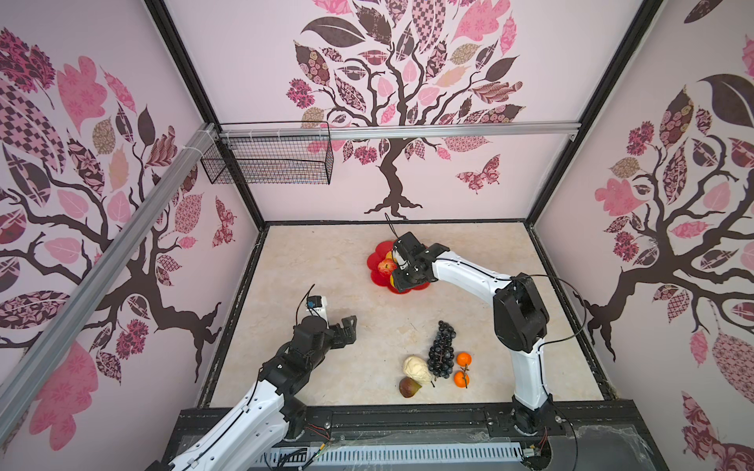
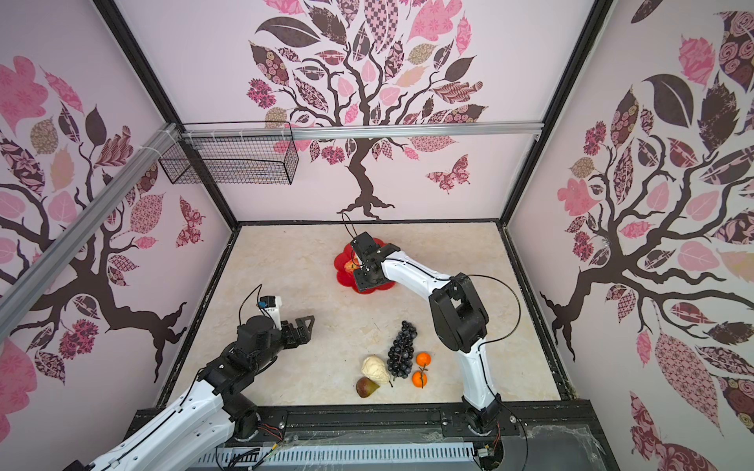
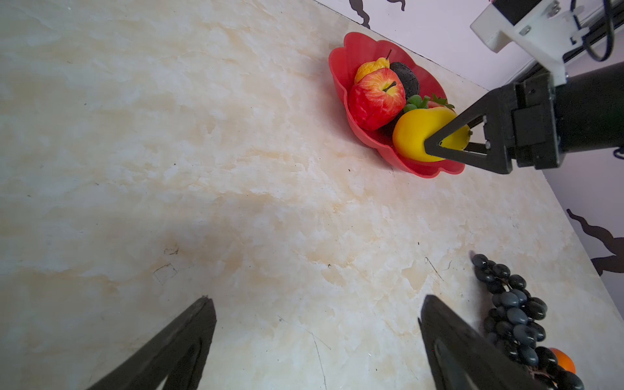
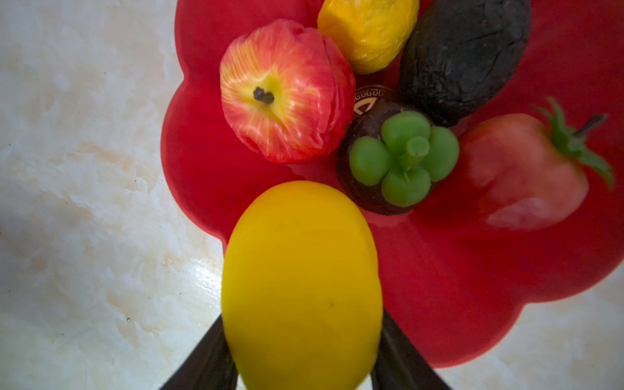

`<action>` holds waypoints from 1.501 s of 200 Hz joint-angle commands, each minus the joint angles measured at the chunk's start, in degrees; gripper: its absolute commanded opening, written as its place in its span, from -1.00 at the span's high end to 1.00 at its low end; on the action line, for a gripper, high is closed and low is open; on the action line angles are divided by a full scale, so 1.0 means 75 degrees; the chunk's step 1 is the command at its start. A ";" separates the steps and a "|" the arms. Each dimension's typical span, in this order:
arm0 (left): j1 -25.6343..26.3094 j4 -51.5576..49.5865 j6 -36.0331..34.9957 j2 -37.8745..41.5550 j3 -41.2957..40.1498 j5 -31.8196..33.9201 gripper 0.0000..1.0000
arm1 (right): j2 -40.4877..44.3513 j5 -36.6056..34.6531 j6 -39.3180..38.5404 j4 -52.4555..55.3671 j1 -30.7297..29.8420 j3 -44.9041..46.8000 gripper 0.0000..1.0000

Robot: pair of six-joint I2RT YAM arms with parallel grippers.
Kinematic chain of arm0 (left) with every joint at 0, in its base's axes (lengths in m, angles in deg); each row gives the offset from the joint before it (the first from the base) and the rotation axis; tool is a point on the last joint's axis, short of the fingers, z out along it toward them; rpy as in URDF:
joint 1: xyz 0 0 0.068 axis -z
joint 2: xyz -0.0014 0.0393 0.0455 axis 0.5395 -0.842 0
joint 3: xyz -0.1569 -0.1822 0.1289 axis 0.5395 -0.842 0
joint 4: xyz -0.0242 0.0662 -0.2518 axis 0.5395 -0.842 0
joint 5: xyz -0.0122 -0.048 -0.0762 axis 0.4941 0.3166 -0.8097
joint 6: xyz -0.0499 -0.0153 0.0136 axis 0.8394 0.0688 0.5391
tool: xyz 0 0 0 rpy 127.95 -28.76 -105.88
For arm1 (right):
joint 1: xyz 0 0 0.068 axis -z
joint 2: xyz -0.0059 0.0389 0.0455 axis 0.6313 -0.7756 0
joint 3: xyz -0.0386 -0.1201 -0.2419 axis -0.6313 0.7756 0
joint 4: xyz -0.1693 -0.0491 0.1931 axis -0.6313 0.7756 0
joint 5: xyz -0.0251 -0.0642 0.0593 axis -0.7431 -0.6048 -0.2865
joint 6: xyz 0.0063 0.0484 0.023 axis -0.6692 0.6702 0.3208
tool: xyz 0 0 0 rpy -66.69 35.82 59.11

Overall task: Arrange fruit in a fruit bowl
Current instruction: Place the fruit in the fruit bowl.

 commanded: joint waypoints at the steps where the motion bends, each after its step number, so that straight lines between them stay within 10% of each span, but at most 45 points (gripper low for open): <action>1: -0.0025 -0.0097 -0.0042 0.0042 0.0124 0.0083 -0.95 | -0.0505 -0.0039 -0.0055 0.0399 0.0024 -0.0508 -0.12; 300: -0.0031 -0.0174 -0.0044 0.0023 0.0150 0.0203 -0.95 | -0.1408 -0.0701 0.0034 0.1763 -0.0163 -0.2384 -0.62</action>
